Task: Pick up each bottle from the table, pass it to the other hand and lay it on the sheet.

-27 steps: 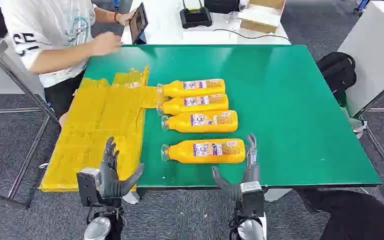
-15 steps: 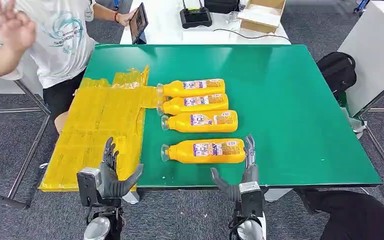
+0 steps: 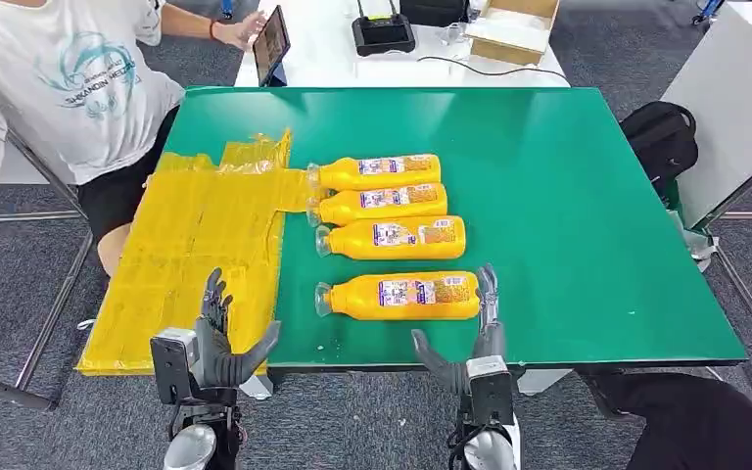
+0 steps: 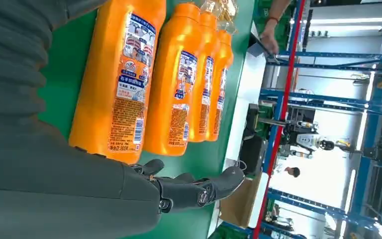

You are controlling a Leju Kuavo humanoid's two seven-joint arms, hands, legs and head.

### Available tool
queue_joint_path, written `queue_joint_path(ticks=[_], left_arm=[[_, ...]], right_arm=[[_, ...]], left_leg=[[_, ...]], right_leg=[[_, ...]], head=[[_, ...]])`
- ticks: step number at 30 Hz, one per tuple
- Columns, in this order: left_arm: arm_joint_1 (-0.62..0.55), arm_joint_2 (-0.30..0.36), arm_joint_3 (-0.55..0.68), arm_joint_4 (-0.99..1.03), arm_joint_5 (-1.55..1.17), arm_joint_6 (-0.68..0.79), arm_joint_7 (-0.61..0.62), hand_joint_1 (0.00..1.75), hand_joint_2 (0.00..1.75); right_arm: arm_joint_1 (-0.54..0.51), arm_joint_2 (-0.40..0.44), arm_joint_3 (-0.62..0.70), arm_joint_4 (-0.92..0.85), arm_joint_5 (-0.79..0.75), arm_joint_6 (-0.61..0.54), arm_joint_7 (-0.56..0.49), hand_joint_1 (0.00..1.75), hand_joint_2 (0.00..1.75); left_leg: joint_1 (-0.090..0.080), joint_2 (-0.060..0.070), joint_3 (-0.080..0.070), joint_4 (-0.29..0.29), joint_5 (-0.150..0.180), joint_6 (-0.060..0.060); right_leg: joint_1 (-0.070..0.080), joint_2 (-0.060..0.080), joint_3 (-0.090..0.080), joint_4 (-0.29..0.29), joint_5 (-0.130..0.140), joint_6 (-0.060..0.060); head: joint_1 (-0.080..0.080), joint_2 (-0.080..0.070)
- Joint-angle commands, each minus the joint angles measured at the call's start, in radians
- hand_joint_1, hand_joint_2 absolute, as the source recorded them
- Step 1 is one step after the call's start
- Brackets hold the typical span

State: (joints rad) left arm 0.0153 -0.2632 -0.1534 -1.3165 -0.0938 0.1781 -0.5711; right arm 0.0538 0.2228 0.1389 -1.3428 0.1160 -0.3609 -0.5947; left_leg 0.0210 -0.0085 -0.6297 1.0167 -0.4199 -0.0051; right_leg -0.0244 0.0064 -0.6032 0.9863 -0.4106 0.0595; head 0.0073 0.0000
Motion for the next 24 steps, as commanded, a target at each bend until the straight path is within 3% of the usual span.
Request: queue_joint_path(ticks=[1,5,14,18,24], left_arm=[[-0.028,0.009,0.005,0.055,-0.038,0.033,-0.011,0.0,1.75],[-0.037,0.008,0.003,0.062,-0.053,0.036,-0.014,0.0,1.75],[-0.047,0.013,0.006,0.057,-0.085,0.02,-0.005,0.0,1.75],[-0.055,0.012,0.014,0.063,-0.091,0.01,0.0,0.0,1.75],[-0.066,0.01,0.019,0.078,-0.09,0.002,0.0,0.0,1.75]], right_arm=[[-0.046,-0.032,0.009,0.061,0.055,0.026,0.029,0.0,1.75],[-0.107,-0.09,0.061,0.08,0.21,0.032,0.115,0.0,1.75],[-0.43,-0.189,0.148,0.321,0.451,0.117,0.382,0.0,1.75],[-0.521,-0.206,0.186,0.416,0.478,0.175,0.429,0.0,1.75],[-0.556,-0.212,0.231,0.467,0.504,0.22,0.459,0.0,1.75]], left_leg=[[0.0,0.001,0.006,-0.001,-0.002,0.001],[0.0,0.001,0.003,-0.001,-0.001,0.001],[0.0,0.005,0.005,-0.001,0.0,0.003],[0.0,0.005,0.005,-0.001,0.0,0.003],[0.0,0.002,0.006,-0.001,0.0,0.003]], right_leg=[[0.001,0.0,0.006,-0.002,-0.001,-0.003],[0.001,0.0,0.003,-0.001,0.0,-0.002],[0.001,0.003,0.004,-0.002,0.001,-0.003],[0.001,0.004,0.004,-0.001,0.001,-0.002],[0.001,0.001,0.006,-0.002,0.0,-0.003]], head=[[0.0,0.0],[0.0,0.0],[0.0,0.0],[0.0,0.0],[0.0,0.0]])
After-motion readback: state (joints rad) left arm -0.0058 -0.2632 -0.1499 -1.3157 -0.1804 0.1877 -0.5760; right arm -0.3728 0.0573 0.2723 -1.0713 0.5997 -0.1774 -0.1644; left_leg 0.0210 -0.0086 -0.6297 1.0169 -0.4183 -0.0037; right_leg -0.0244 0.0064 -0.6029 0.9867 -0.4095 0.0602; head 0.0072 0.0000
